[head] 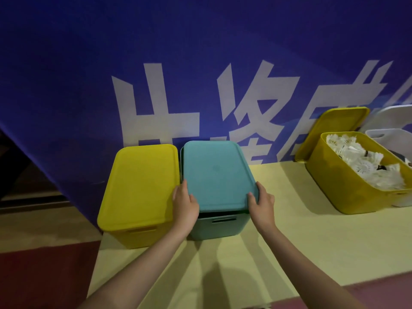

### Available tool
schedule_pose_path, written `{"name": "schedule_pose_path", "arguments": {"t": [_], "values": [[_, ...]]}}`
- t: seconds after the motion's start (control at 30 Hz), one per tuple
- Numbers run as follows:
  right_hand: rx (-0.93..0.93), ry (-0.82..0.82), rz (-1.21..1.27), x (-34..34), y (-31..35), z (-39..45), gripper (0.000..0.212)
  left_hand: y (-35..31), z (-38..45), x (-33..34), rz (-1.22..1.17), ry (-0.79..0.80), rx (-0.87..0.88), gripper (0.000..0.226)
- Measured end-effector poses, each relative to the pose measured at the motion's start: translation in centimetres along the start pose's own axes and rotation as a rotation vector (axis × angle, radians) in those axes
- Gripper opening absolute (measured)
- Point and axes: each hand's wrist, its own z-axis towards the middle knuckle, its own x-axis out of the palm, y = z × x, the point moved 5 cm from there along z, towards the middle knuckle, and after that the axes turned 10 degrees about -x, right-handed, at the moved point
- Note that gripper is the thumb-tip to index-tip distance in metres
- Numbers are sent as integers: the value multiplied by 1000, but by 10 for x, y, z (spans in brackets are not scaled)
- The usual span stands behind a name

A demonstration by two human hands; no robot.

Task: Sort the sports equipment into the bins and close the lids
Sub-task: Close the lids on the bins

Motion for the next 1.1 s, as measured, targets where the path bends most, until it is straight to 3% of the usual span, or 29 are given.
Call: {"name": "schedule_pose_path", "arguments": {"t": [0.23,0.57,0.73,0.9,1.1], "values": [[-8,-62,123,-4,-15,-7,44,7,-15,7,174,45,89,49],[-61,47,178,10,-32,-9,48,16,-37,9,213,-9,93,56],[-120,93,185,15,-34,-1,50,21,-58,12,22,-36,18,59],[-54,169,214,12,-48,22,60,37,-66,11,-178,-103,-139,60],[82,278,303,17,-45,59,39,45,-49,20,-253,-20,-214,49]]}}
